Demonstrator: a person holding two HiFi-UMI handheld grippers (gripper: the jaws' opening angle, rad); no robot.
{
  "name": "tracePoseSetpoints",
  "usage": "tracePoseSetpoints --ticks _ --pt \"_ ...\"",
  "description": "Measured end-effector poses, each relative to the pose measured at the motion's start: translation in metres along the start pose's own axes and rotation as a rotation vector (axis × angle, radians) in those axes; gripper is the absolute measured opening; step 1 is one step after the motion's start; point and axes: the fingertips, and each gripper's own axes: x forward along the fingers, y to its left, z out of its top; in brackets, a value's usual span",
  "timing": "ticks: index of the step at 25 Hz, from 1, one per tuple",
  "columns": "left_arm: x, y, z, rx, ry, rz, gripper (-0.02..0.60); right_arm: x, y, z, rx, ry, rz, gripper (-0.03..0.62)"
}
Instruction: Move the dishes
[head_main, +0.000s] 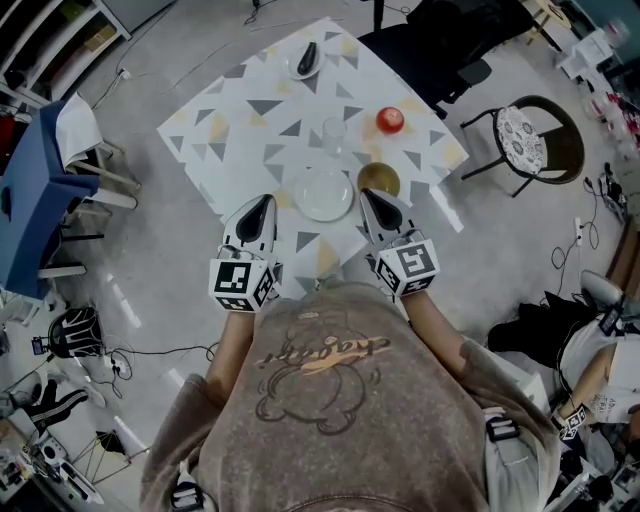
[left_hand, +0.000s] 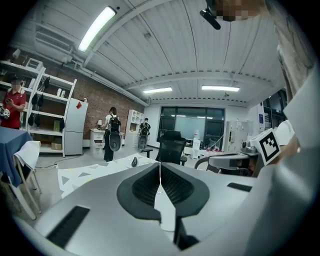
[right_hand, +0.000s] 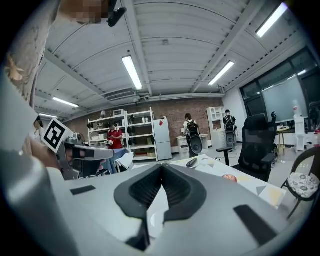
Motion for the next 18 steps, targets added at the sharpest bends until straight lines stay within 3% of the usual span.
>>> tracePoseSetpoints --ticks 18 --pt "-0.0075 0.0029 -0.0058 -0.015 0.0 0.004 0.02 0.0023 -0.0011 -0.006 0.019 0.013 -0.013 0.003"
